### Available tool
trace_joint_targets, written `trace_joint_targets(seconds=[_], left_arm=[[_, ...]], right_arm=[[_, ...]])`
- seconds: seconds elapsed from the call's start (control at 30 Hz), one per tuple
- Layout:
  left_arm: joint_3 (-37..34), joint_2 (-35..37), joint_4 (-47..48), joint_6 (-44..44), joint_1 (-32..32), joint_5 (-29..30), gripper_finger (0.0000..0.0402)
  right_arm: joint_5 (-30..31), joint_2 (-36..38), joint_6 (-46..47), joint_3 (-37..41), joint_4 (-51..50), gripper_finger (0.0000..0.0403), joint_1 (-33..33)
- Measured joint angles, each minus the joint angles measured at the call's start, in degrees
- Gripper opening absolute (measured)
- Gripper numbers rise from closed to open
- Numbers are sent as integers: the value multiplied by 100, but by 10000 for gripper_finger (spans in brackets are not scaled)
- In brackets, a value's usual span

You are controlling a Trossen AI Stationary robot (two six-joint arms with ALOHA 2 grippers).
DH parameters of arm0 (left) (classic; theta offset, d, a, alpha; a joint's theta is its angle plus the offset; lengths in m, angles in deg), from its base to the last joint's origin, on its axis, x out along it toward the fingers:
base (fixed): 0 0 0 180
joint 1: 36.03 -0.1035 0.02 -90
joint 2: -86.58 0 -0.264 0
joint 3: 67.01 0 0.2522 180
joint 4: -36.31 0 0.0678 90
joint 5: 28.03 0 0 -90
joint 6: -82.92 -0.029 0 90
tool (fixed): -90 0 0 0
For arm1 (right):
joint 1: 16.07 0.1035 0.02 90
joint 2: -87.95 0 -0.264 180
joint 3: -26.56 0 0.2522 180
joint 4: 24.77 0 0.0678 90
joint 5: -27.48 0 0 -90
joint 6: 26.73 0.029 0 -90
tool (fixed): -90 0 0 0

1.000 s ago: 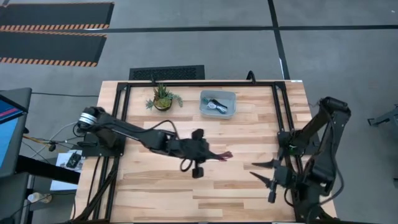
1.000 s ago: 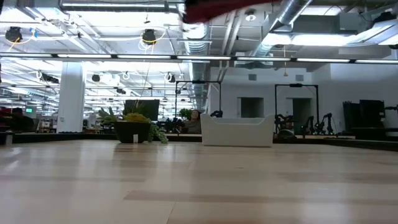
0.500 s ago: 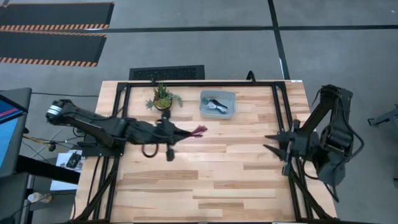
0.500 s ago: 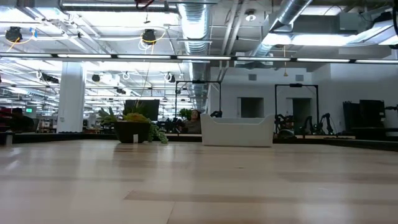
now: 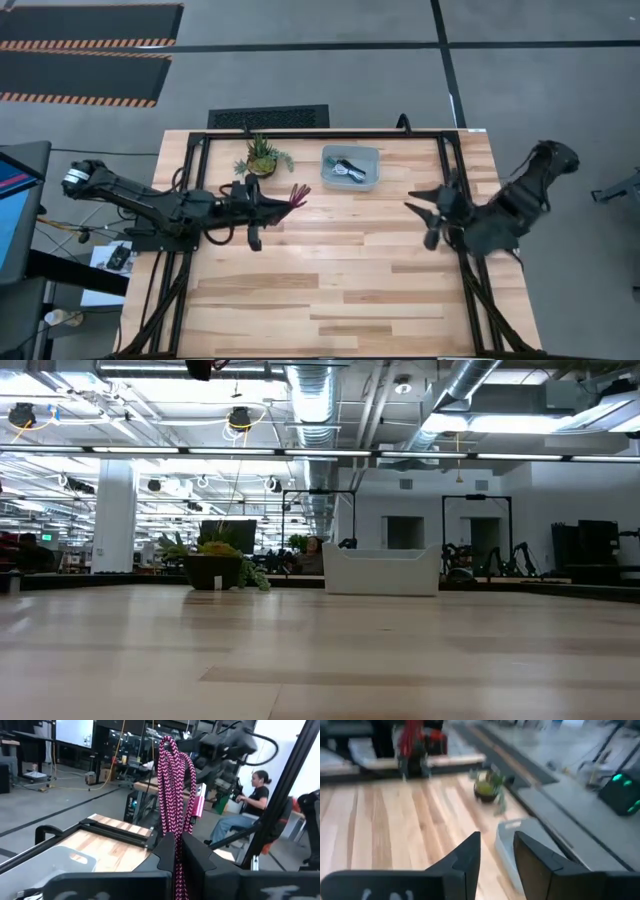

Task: Pick and place USB-C Cables
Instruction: Put the pink charger cable into the white bin

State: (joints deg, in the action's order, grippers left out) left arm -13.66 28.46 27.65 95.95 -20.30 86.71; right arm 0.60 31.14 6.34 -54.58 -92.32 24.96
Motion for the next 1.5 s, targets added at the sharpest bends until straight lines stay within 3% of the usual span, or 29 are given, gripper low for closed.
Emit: trace_joint_targets(seconds=[0.1, 0.27, 0.37, 0.5, 0.7, 0.9, 1.03, 1.23, 1.5], left_arm=[[2, -9, -27, 16, 0, 4, 0], [2, -9, -152, -11, 0, 5, 0], [2, -9, -155, -148, 0, 32, 0], [2, -9, -166, -347, -2, 169, 0], [-112, -9, -379, -540, -101, 175, 0], [-619, -6, -1233, -525, -273, 189, 0], [-1209, -10, -2215, -483, -367, 294, 0], [-1810, -10, -3271, -284, -468, 385, 0], [-1871, -325, -3480, -105, -463, 529, 0]], right_arm=[[-1203, 175, -1109, 158, 673, 131, -810], [-3843, 418, -3004, 517, 2473, 115, -2111], [-5070, 461, -3470, 788, 2978, 112, -2802], [-6072, 466, -3601, 1264, 3731, 114, -3649], [-6825, -27, -3541, 2005, 5891, 142, -4569], [-7638, -999, -3352, 2084, 6798, 224, -4933], [-7717, -1712, -3352, 2084, 7636, 265, -4941], [-7717, -2418, -3305, 2079, 8956, 275, -4970], [-7748, -3232, -2804, 1948, 10255, 276, -5072]])
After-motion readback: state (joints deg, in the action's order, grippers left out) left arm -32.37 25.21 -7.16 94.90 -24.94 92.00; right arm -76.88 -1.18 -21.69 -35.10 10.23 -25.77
